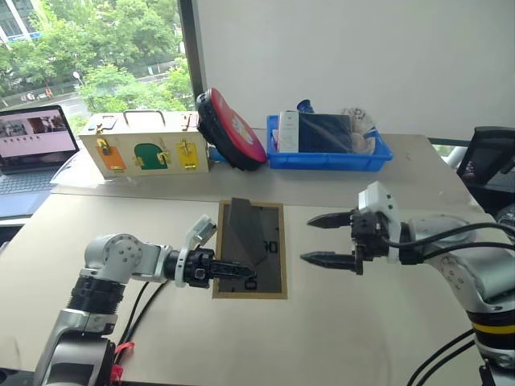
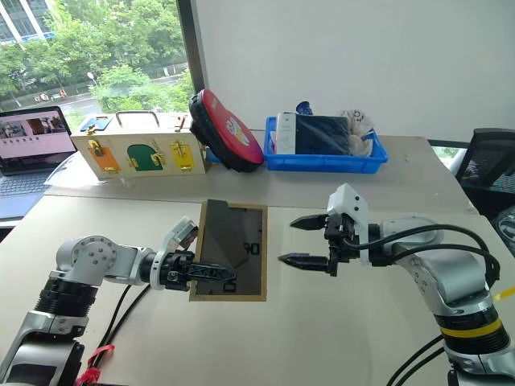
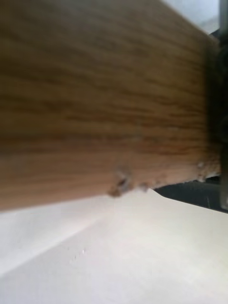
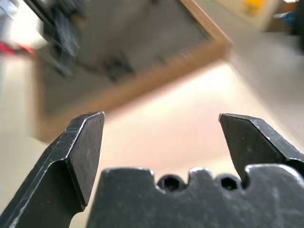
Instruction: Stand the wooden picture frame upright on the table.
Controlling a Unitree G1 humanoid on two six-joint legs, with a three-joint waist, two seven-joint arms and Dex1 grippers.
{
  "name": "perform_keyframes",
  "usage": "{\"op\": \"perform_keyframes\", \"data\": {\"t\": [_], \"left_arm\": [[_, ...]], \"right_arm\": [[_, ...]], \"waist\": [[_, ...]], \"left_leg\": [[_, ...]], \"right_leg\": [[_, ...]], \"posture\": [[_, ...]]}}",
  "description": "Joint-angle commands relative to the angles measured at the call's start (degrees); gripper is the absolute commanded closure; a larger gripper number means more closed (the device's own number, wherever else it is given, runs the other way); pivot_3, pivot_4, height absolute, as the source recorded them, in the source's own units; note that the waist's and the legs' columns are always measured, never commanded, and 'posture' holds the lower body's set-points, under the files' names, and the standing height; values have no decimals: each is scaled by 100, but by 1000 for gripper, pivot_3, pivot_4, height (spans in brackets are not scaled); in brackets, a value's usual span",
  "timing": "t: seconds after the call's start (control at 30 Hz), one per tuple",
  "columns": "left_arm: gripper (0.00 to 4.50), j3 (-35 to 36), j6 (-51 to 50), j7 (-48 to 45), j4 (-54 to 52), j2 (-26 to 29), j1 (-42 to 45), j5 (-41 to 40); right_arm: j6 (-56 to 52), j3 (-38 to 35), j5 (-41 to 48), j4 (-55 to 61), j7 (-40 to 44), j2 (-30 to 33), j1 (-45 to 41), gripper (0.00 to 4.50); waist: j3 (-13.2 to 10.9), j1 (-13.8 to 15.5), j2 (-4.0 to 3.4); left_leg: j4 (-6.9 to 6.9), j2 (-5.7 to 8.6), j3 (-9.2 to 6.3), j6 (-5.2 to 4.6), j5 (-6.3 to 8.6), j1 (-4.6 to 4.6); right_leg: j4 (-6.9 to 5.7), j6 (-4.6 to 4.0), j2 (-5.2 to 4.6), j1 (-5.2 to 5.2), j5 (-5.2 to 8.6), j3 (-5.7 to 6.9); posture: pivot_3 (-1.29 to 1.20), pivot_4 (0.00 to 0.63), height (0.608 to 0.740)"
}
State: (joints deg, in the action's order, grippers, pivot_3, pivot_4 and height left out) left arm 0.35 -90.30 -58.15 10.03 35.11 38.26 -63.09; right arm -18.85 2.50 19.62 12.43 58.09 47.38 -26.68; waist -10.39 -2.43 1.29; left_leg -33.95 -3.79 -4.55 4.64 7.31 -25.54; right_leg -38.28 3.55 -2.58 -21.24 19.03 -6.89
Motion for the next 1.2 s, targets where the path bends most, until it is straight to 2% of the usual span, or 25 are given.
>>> {"op": "perform_keyframes", "data": {"t": [0.03, 0.13, 0.2, 0.3, 0.4, 0.73, 0.87, 0.97, 1.03, 1.1, 1.13, 1.17, 1.2], "left_arm": [[3808, 173, -220, -217, 162, 88, 235, -548], [3808, -8, -220, -174, 411, 157, 338, -666], [3808, -79, -220, -132, 514, 109, 379, -734], [3808, -132, -220, -93, 545, 50, 417, -827], [3808, -67, -166, -29, 210, -35, 329, -576], [3808, -191, 174, -149, -405, -62, 171, -166], [3808, -326, 460, -293, -608, 25, -6, 61], [3808, -274, 525, -306, -538, -6, -33, 126], [2789, -255, 538, -327, -479, -22, -23, 151], [2218, -251, 749, -342, -494, -51, -50, 268], [1750, -246, 872, -343, -511, -67, -70, 327], [1427, -229, 1009, -318, -520, -97, -89, 393], [882, -197, 985, -256, -452, -125, -66, 410]], "right_arm": [[3290, 205, -1720, -889, -394, 172, 96, 36], [5696, 143, -3388, -1620, -1923, 141, -59, 36], [6555, 95, -4223, -1783, -2862, -78, -139, 36], [6968, 146, -4821, -1793, -3624, -438, -241, 36], [7121, 221, -5077, -1778, -3941, -644, -389, 36], [7293, 572, -5496, -1671, -4408, -1048, -890, 36], [7337, 605, -5305, -1707, -4340, -994, -873, 951], [7379, 579, -5269, -1693, -4399, -945, -894, 2000], [7378, 575, -5258, -1666, -4425, -942, -917, 2599], [7377, 586, -5265, -1674, -4441, -940, -928, 2832], [7379, 590, -5270, -1681, -4451, -936, -930, 3099], [7381, 588, -5270, -1690, -4460, -933, -928, 3177], [7382, 580, -5277, -1705, -4475, -932, -927, 3193]], "waist": [[0, -9, 0], [0, -22, 0], [0, -21, -1], [0, -24, -1], [0, -10, -1], [0, -12, -1], [0, -9, -1], [0, -8, -1], [-1, -9, 1], [-2, -9, 2], [-2, -9, 2], [-2, -13, 2], [-2, -15, 2]], "left_leg": [[1, 0, 2, 0, 0, 0], [5, -1, 2, 1, -1, 1], [6, 0, 2, 7, -4, 2], [6, 0, 1, 15, -9, 5], [5, 0, -2, 42, -26, 5], [3, 2, -4, 44, -33, 19], [4, 1, -4, 44, -33, 20], [4, 1, -4, 44, -34, 21], [3, 3, -4, 43, -34, 22], [3, 2, -5, 43, -34, 22], [3, 2, -5, 43, -34, 22], [3, 2, -4, 43, -34, 22], [3, 2, -5, 43, -34, 23]], "right_leg": [[0, 3, -1, 0, 2, -2], [-1, -13, 0, 0, -8, -2], [-4, -14, -1, -2, -8, -3], [-19, -14, 0, -3, -8, -3], [-36, -15, 0, -5, -8, -3], [-61, -17, 0, -2, -9, -4], [-62, -18, 0, 0, -9, -4], [-62, -18, 0, 1, -9, -4], [-62, -18, -1, 1, -9, -5], [-62, -18, 0, 1, -9, -4], [-63, -18, 0, 1, -9, -4], [-63, -18, 0, 1, -9, -4], [-63, -19, 0, 1, -9, -4]], "posture": [[0, 150, 735], [0, 150, 735], [0, 150, 735], [0, 150, 735], [0, 150, 735], [0, 150, 735], [0, 150, 735], [0, 150, 735], [0, 150, 735], [0, 150, 735], [0, 150, 735], [0, 150, 735], [0, 150, 735]]}}
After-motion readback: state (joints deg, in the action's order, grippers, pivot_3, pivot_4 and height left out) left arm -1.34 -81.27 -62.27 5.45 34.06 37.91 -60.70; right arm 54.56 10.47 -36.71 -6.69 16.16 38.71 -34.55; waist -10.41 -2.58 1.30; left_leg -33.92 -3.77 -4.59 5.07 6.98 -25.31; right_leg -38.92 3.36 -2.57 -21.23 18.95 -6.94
